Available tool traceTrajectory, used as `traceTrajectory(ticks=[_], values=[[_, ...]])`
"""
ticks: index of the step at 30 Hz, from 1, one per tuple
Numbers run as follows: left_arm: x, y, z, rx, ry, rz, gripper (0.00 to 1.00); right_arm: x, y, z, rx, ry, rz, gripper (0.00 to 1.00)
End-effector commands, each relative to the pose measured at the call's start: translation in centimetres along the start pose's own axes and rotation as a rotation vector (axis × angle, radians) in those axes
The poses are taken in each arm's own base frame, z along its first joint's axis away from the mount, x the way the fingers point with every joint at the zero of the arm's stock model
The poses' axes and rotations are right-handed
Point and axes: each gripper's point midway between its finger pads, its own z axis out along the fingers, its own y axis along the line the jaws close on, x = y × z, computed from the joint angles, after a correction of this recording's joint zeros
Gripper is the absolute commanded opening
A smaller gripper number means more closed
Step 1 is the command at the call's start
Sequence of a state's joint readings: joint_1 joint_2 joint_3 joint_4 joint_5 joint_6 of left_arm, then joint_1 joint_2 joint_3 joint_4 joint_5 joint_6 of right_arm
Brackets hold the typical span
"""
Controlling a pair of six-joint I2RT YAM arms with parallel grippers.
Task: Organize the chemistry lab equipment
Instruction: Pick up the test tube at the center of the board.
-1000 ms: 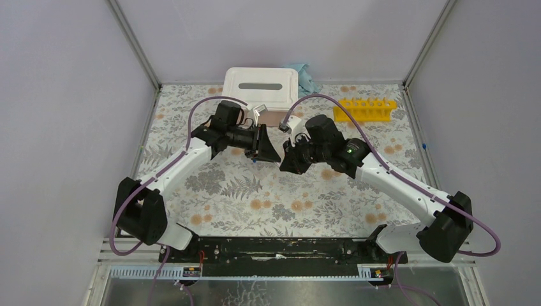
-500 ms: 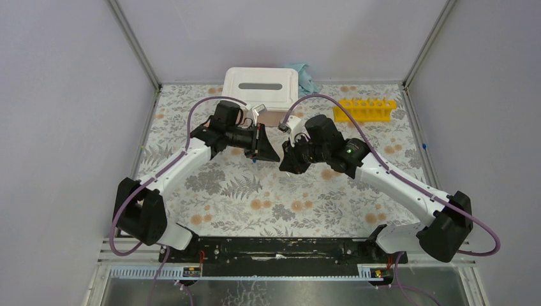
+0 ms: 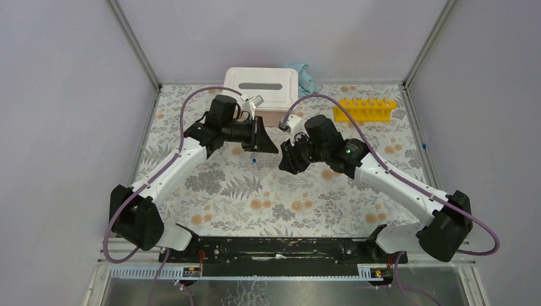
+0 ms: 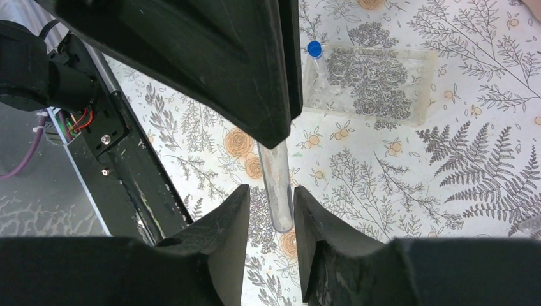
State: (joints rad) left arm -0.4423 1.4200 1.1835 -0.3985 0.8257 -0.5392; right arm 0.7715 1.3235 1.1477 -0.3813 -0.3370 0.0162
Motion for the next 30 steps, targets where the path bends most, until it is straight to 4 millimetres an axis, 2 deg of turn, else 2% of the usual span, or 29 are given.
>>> traceTrajectory(ticks=[1, 9, 13, 20, 30], values=[[-2.3, -0.5, -1.2, -0.066, -0.086, 0.100, 0.16, -0.3, -0.5, 0.2, 0.038, -0.026, -0.014, 0.39], [-3.8, 2.3, -2.5, -0.296, -0.157, 0.170, 0.15, 0.5, -3.5, -0.5, 0.218, -0.058, 0.018, 0.45], [-4.3, 3.6, -2.7, -0.439, -0.177, 0.232, 0.14, 0.8, -5.9, -1.2, 0.362, -0.078, 0.047, 0.49], [-4.8, 5.4, -2.0, -0.616, -0.159, 0.317, 0.13, 2.3, -8.7, -1.4, 0.525, -0.049, 0.089, 0.55], [-4.7, 8.7, -0.8, -0.781, -0.108, 0.380, 0.13, 4.1, -10.6, -0.5, 0.617, -0.009, 0.124, 0.57]])
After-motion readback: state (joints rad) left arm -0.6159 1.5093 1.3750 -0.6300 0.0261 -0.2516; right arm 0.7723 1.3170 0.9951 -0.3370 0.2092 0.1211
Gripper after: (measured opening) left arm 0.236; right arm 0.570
